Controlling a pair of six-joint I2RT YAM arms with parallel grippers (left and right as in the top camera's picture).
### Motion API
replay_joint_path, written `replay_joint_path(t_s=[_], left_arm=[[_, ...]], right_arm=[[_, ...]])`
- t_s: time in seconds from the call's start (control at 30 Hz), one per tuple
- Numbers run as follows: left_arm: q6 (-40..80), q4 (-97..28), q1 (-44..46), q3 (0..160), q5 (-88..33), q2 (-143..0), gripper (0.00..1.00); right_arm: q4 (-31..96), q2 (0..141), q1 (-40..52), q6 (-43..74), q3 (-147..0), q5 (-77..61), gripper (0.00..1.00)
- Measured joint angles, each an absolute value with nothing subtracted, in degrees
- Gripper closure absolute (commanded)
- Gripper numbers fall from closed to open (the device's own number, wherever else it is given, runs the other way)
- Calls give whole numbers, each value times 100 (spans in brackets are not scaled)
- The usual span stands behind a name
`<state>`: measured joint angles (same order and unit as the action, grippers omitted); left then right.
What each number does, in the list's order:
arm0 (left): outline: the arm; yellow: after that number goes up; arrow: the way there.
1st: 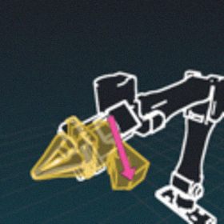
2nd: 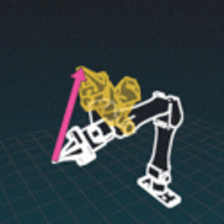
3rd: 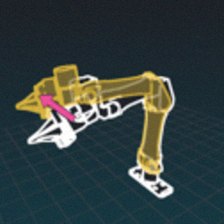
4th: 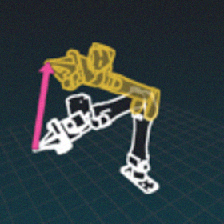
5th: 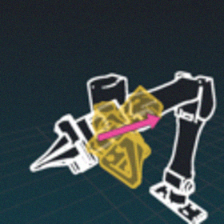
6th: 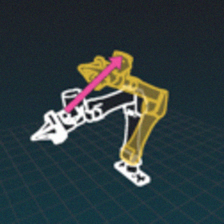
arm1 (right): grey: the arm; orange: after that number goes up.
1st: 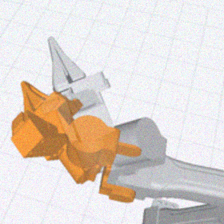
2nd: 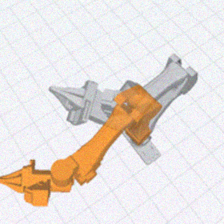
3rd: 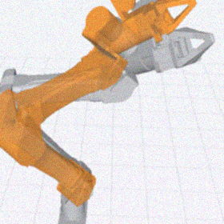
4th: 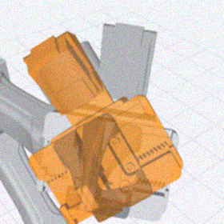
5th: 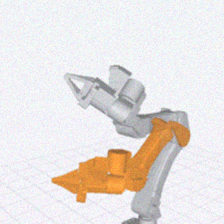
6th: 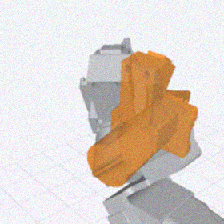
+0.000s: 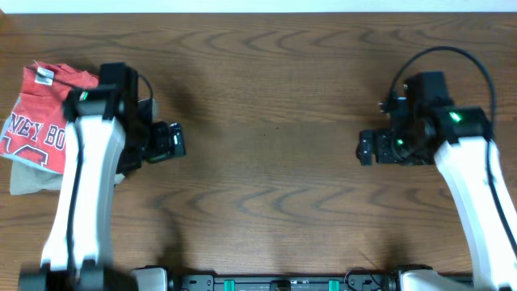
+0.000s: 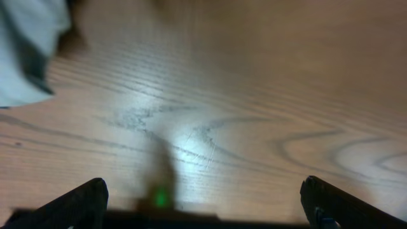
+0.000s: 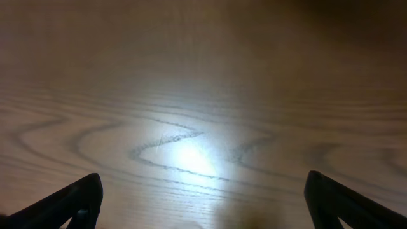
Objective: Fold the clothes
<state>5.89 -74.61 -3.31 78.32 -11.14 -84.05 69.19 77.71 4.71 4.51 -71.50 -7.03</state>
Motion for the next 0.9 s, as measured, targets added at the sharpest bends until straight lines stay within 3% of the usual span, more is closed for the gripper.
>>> replay_joint_path(t_s=[0.47,0.9], left_arm=[[548,-6460,-331,6324,-1033,-3852,2],[552,-6440,-331,5948,-1031,-3380,2]], right_arm=[[6449,4281,471,423,-6099,-569,1],[7244,3310,471,408,-5839,-569,1]])
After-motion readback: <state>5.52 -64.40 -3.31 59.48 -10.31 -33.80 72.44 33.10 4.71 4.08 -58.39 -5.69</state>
